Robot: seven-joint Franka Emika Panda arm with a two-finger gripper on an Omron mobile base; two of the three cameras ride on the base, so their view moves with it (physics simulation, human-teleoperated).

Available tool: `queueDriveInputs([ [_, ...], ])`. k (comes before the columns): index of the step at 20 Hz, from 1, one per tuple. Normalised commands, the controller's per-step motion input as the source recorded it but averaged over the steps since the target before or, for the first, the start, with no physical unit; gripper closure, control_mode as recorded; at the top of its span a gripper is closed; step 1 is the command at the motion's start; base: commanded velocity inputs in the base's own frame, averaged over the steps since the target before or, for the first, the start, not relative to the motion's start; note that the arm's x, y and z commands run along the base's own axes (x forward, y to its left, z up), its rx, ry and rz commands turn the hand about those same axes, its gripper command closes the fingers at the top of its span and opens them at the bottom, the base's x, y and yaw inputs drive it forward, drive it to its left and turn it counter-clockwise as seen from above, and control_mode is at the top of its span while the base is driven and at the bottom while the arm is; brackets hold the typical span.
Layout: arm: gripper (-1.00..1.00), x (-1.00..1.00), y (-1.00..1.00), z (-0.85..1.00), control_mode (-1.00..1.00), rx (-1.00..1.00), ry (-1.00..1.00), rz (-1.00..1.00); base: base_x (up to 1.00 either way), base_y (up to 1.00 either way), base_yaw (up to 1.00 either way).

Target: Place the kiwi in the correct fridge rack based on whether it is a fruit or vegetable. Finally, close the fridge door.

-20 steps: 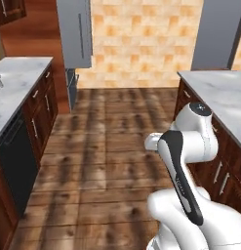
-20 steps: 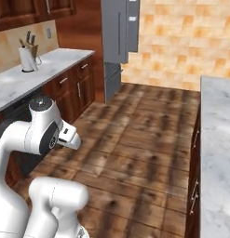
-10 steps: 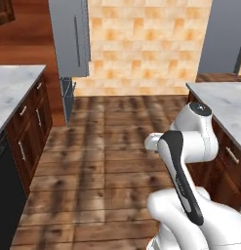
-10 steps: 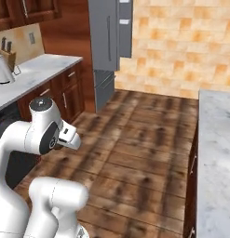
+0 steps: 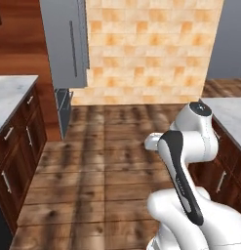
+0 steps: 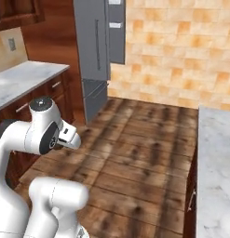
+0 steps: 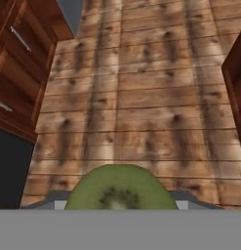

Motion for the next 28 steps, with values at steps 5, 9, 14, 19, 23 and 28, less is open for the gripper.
queueDriveInputs([
  [5,1.00,0.00,0.00,0.00,1.00,0.00,0.00,0.00,1.00,-0.30,0.00],
  [9,1.00,0.00,0.00,0.00,1.00,0.00,0.00,0.00,1.00,-0.35,0.00],
  [14,1.00,0.00,0.00,0.00,1.00,0.00,0.00,0.00,1.00,-0.42,0.00],
  [19,1.00,0.00,0.00,0.00,1.00,0.00,0.00,0.00,1.00,-0.54,0.00],
  [23,1.00,0.00,0.00,0.00,1.00,0.00,0.00,0.00,1.00,-0.56,0.00],
  [28,1.00,0.00,0.00,0.00,1.00,0.00,0.00,0.00,1.00,-0.52,0.00],
])
